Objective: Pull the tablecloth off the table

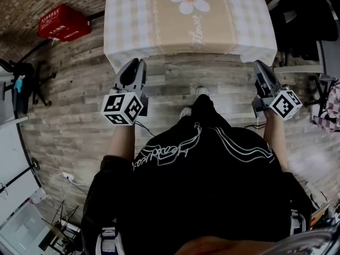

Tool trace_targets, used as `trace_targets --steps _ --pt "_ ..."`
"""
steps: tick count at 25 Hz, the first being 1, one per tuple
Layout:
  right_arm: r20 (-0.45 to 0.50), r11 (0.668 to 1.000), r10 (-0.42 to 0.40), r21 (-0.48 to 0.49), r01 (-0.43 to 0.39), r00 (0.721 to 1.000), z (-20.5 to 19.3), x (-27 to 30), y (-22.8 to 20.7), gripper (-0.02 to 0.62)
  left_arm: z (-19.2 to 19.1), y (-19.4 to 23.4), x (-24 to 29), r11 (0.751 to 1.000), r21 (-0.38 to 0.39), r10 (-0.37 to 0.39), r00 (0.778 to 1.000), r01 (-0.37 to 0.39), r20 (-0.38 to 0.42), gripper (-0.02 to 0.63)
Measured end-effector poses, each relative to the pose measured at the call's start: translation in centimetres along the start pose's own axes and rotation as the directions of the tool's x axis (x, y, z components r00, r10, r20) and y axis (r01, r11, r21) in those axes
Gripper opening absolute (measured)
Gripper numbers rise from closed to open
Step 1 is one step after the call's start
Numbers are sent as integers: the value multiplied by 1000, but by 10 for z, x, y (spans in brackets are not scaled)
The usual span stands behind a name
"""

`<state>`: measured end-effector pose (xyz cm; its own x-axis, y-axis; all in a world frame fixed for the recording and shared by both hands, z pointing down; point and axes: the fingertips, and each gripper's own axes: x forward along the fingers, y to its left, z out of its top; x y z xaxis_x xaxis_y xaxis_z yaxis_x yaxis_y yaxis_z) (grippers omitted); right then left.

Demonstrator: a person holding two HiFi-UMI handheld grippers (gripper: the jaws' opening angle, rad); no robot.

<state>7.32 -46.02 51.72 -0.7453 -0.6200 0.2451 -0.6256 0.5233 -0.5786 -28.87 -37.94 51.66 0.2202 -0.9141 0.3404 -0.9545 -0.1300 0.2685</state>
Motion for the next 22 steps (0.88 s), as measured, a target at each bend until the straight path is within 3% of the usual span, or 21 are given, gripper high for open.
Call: trace_targets --steps 5,7,10,13,16,22 --pt "17 997 -72 1 72 997 -3 2 -39 2 -35 61 1 993 26 117 991 -115 -59 117" --pt "-14 994 -107 -40 106 994 -14 2 -54 9 -51 82 2 986 41 162 982 -159 -95 121" --pt "-100 985 -155 -97 145 983 -41 7 -79 89 -75 114 8 974 29 229 964 -227 -137 157" --pt "-145 979 -196 -87 185 970 -61 9 -106 131 -94 144 11 954 0 296 942 -300 -159 178" --pt "-167 961 -266 -120 248 949 -71 7 -138 169 -108 173 11 932 1 355 917 -361 -183 213" --pt "-231 898 -390 -308 313 892 -80 5 -195 207 -135 214 15 905 40 419 870 -424 -261 256"
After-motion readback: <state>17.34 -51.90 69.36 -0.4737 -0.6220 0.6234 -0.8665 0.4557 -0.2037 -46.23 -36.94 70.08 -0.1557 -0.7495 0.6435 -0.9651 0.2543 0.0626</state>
